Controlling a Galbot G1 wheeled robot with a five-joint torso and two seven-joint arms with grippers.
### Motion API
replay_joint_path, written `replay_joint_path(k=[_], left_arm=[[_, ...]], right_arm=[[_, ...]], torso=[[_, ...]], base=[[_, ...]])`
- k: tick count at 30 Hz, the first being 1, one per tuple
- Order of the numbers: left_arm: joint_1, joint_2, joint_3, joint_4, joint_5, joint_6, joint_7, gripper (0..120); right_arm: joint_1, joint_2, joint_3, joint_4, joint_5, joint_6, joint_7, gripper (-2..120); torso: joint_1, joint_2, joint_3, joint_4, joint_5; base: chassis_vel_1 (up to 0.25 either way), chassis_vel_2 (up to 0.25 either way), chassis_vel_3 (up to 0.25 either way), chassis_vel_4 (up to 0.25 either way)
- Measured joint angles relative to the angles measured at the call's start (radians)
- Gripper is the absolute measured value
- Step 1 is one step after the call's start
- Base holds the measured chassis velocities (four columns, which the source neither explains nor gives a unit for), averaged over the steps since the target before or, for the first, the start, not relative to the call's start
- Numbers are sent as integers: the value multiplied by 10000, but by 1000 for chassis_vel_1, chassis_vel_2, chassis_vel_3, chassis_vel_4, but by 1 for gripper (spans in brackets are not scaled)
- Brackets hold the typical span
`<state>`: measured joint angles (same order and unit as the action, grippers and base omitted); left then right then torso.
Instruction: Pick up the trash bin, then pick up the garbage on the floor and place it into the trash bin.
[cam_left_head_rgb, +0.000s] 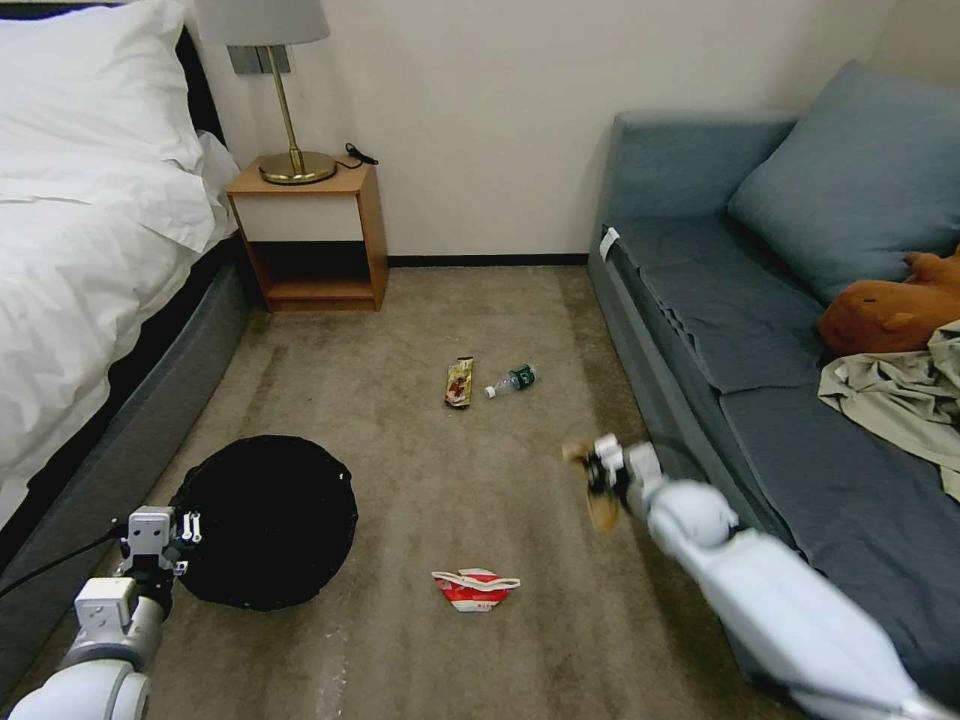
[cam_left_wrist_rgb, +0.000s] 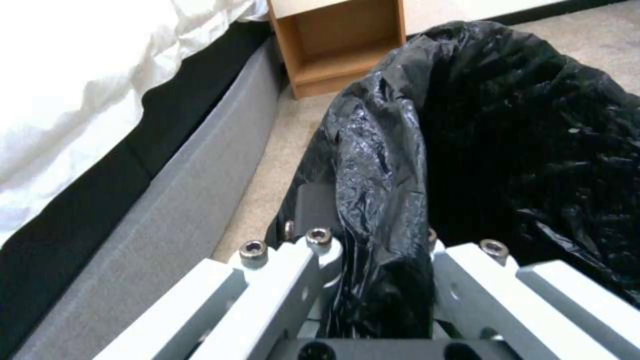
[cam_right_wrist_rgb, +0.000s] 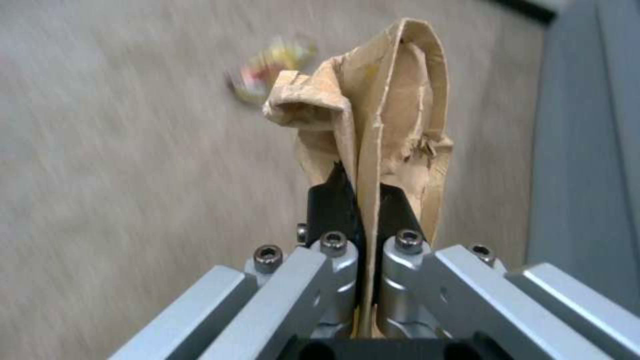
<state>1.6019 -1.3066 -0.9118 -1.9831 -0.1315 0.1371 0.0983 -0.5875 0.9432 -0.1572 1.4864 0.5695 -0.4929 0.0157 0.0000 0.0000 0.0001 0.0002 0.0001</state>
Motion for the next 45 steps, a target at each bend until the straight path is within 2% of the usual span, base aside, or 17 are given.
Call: replay_joint_path(k=[4,7,11,14,15,17,18,20,21,23,24,26,35,45], left_arm=[[28,-88,38,-1,53,-29,-2,4],[5,-182,90,-20,68,-34,-13,4],[-55,-233,132,-21,69,-34,-54,4],[-158,-344,251,-26,57,-22,-116,4],[-158,-344,251,-26,57,-22,-116,4],[-209,-402,323,-36,43,7,-131,4],[-209,-402,323,-36,43,7,-131,4],[-281,-413,422,-37,-32,70,-156,4],[-281,-413,422,-37,-32,70,-156,4],[-380,-384,459,-8,-123,105,-213,4],[-380,-384,459,-8,-123,105,-213,4],[-439,-320,489,1,-339,127,-285,4],[-617,-152,521,191,-966,130,-381,4],[-629,-219,712,209,-1100,129,-384,4]], right_arm=[[893,86,-392,137,964,-103,171,0],[1772,314,-892,516,2346,-203,274,0],[2129,531,-1253,964,3122,-252,311,0],[2375,1178,-1860,1604,4015,-277,397,0],[2375,1178,-1860,1604,4015,-277,397,0],[2478,1786,-2245,1722,4304,-275,441,0],[2478,1786,-2245,1722,4304,-275,441,0],[2626,2591,-2753,1541,4501,-103,460,0],[2626,2591,-2753,1541,4501,-103,460,0],[2641,3251,-3123,1127,4514,116,478,0],[2641,3251,-3123,1127,4514,116,478,0],[2460,3729,-3404,703,4451,283,564,0],[1560,4133,-3915,122,4037,539,569,0],[1143,4282,-4088,1,3793,794,516,0]], torso=[[0,0,0,-3,-4],[0,0,0,-1,-5],[0,0,0,-1,-3],[0,0,0,-4,-4],[0,0,0,-4,-4],[0,0,0,-4,-4],[0,0,0,-4,-4],[0,0,0,1,-6],[0,0,0,1,-6],[0,0,0,1,-3],[0,0,0,1,-3],[1,0,0,0,-4],[0,0,-1,-3,-3],[0,0,-1,-3,-3]], base=[[0,0,0,0],[0,0,0,0],[0,0,0,0],[0,0,0,0],[0,0,0,0],[0,0,0,0],[0,0,0,0],[0,0,0,0],[0,0,0,0],[0,0,0,0],[0,0,0,0],[0,0,0,0],[0,0,0,0],[0,0,0,0]])
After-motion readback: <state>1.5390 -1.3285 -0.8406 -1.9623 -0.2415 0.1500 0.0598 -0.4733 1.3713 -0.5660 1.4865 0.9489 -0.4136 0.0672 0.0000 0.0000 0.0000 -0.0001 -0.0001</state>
